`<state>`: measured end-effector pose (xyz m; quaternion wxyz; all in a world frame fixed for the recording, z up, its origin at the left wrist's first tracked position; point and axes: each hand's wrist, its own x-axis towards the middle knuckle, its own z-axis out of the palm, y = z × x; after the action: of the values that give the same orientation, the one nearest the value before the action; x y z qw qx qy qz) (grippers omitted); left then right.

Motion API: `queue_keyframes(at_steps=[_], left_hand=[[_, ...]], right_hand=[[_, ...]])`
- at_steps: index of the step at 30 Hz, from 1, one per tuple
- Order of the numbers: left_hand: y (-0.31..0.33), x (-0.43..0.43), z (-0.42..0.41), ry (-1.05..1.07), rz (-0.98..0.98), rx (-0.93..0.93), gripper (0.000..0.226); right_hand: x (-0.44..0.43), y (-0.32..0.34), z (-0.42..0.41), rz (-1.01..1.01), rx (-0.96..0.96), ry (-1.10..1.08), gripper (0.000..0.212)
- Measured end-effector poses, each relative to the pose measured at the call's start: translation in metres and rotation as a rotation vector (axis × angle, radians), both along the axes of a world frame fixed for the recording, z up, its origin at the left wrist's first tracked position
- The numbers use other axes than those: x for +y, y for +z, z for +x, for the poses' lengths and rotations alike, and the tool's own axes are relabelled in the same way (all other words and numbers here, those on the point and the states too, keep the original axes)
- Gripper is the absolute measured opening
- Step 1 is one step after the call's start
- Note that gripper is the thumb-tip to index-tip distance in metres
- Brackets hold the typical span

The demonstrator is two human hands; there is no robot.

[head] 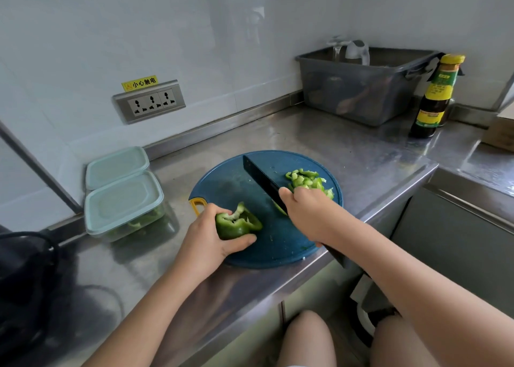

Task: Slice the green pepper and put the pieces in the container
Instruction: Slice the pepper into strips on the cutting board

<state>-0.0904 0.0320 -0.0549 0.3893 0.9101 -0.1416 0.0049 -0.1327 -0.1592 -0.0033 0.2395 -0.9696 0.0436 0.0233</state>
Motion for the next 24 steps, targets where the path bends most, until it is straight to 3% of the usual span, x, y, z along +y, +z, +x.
queue_keyframes(at_steps=[5,10,15,24], left_hand=[[-0.003,-0.006,-0.002,0.037,-0.025,-0.017,0.060],[-0.010,-0.007,0.001,0.060,-0.026,-0.030,0.056],[-0.008,-0.008,-0.001,0.002,-0.061,-0.074,0.048],[-0.011,-0.008,0.001,-0.007,-0.019,-0.147,0.058]], right_hand=[[0.016,-0.013,-0.032,0.038,-0.200,-0.025,0.038],[0.034,-0.036,-0.060,-0.243,-0.371,0.037,0.038],[0.038,-0.038,-0.062,-0.252,-0.391,-0.051,0.033],[0.041,-0.041,-0.061,-0.270,-0.440,-0.079,0.034]])
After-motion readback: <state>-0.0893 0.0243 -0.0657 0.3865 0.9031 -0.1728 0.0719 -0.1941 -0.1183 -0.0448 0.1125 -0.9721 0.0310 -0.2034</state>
